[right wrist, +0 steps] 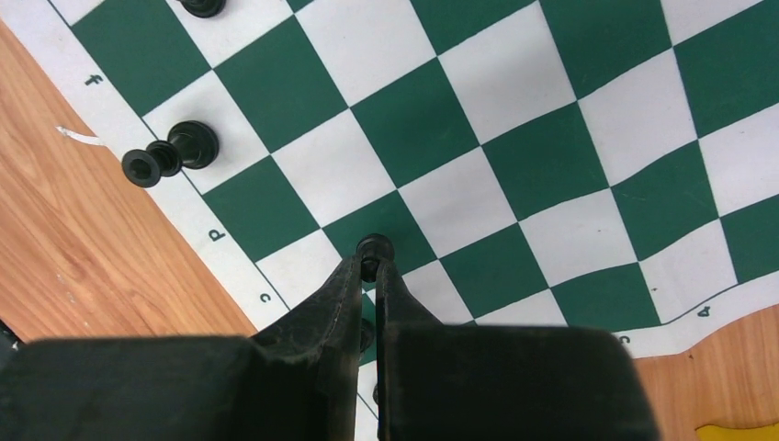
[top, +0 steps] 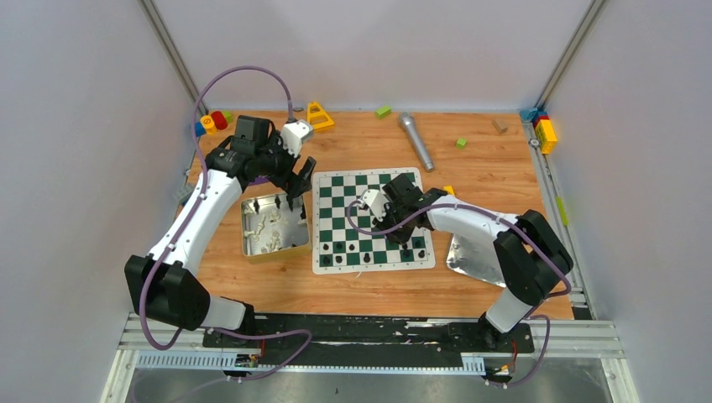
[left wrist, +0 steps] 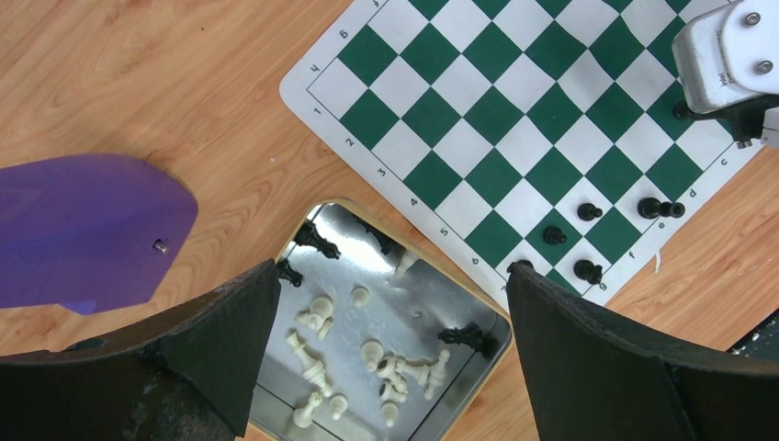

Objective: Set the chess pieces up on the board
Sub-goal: Place the chess piece on the chessboard.

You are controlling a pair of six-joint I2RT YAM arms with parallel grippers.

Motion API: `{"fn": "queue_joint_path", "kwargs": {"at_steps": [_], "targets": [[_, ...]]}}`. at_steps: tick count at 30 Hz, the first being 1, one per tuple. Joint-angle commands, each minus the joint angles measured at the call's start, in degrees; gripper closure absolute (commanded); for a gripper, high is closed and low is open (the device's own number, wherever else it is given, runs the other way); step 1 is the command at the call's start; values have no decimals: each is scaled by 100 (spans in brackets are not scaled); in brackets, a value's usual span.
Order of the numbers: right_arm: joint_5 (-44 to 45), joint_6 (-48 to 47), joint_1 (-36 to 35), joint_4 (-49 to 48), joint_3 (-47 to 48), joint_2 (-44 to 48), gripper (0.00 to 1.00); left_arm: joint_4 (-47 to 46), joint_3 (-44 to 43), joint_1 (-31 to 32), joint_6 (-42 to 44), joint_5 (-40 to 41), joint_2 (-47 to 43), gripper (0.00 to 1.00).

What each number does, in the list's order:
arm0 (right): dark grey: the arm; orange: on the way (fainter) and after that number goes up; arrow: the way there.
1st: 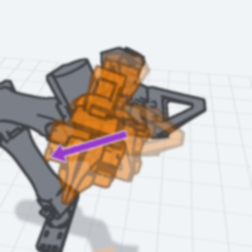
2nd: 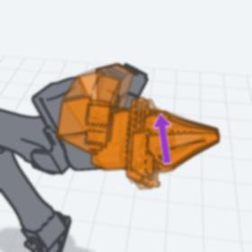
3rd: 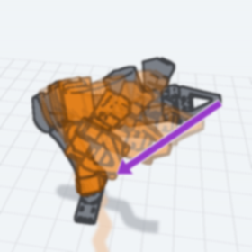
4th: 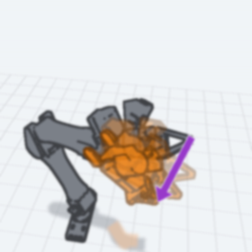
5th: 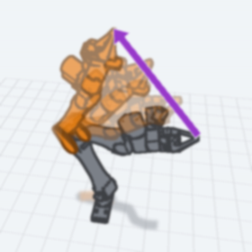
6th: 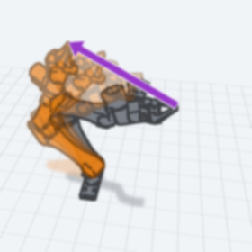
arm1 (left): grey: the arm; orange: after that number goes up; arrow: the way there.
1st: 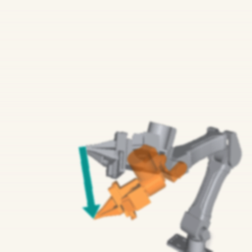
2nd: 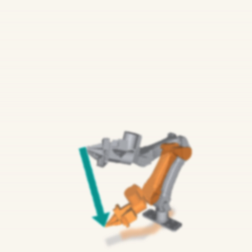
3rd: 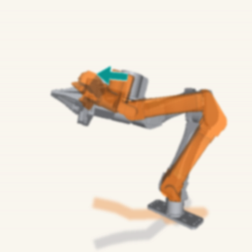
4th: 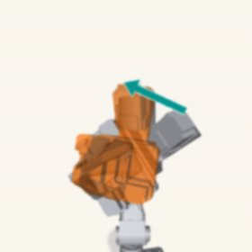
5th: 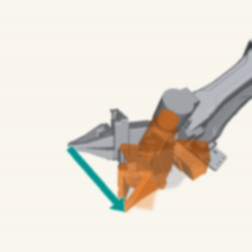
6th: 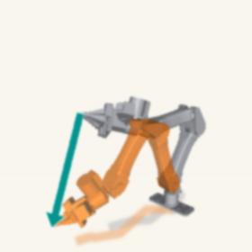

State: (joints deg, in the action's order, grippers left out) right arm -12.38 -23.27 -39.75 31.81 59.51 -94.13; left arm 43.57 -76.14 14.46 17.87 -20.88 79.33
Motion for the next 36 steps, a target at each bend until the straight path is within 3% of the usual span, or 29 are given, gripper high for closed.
{"fn": "queue_joint_path", "kwargs": {"at_steps": [1,25,33,36], "targets": [[226,-71,-66,-336,-71,-25,100,-20,-246,-56,-152,-67,-143,0],[-46,24,-99,-281,-207,-112,96,-74,-173,-57,-115,-20,-134,0],[6,9,-103,-287,-246,-175,85,-112,-102,-57,-65,123,-215,0],[76,15,-102,-284,-219,-156,75,-91,-75,-57,-29,198,-217,0]]}}
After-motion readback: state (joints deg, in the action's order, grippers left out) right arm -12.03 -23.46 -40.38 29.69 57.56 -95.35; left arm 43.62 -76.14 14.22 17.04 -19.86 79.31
